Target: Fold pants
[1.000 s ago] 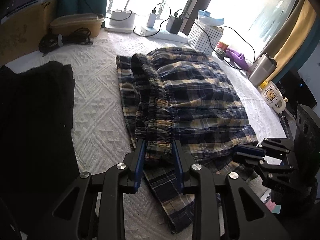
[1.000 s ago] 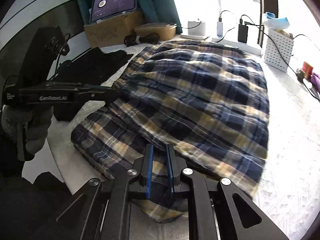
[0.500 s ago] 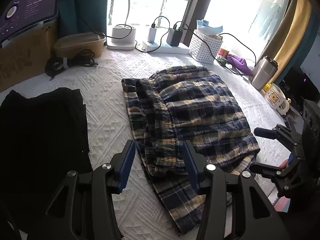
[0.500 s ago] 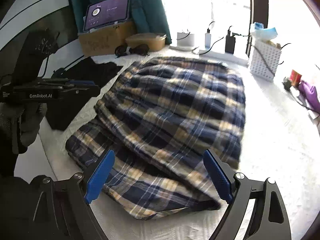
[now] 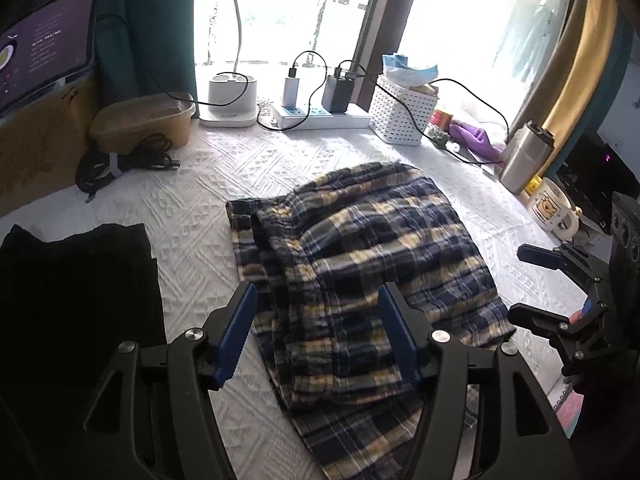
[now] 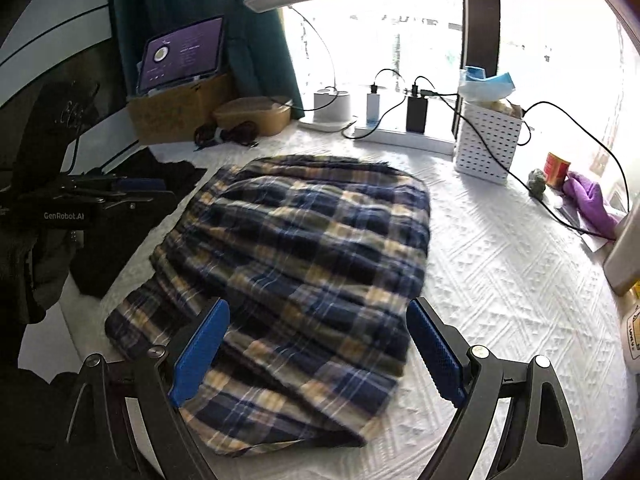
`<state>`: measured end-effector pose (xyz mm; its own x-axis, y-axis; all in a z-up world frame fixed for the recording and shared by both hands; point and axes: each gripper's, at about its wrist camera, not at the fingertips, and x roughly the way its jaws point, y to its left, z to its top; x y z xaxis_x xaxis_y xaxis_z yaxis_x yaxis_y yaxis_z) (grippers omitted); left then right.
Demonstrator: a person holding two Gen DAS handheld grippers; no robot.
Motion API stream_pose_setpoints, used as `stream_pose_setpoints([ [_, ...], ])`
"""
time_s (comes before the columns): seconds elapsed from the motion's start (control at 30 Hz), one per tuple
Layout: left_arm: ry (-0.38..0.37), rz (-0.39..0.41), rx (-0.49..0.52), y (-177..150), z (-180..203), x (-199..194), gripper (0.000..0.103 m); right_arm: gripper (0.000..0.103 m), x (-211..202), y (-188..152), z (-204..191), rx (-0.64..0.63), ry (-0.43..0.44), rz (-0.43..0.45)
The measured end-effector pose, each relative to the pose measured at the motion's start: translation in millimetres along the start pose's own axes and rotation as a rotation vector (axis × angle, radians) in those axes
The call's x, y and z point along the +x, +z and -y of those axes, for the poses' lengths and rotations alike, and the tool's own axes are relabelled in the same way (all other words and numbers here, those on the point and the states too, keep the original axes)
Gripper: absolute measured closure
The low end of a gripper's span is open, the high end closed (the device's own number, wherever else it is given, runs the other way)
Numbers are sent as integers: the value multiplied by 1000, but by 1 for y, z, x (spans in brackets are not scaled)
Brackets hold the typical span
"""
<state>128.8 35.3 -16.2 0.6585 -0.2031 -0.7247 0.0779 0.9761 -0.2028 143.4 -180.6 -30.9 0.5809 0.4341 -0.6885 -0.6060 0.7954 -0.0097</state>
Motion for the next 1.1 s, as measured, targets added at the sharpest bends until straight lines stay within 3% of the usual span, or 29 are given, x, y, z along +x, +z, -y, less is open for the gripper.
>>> stream_pose_setpoints([
  [0.33,17,-32,-44,12,-17,27,40,12,13,18,38,70,-54,5],
  [0.4,15,-54,-58,10,-23,37,35,12,18,20,47,90,-66,-1],
  [0.47,3,-78,-73,7,-28,46,23,12,25,22,57,115,-78,-10],
  [0.77,-65,-133,-138,3,-41,77,20,12,54,21,93,211,-97,-55],
  [0.93,-70,-138,-101,8,-33,84,15,12,74,16,102,245,-77,-98],
  [1.1,-142,-171,-119,14,-33,89,16,12,87,14,106,270,-45,-108],
])
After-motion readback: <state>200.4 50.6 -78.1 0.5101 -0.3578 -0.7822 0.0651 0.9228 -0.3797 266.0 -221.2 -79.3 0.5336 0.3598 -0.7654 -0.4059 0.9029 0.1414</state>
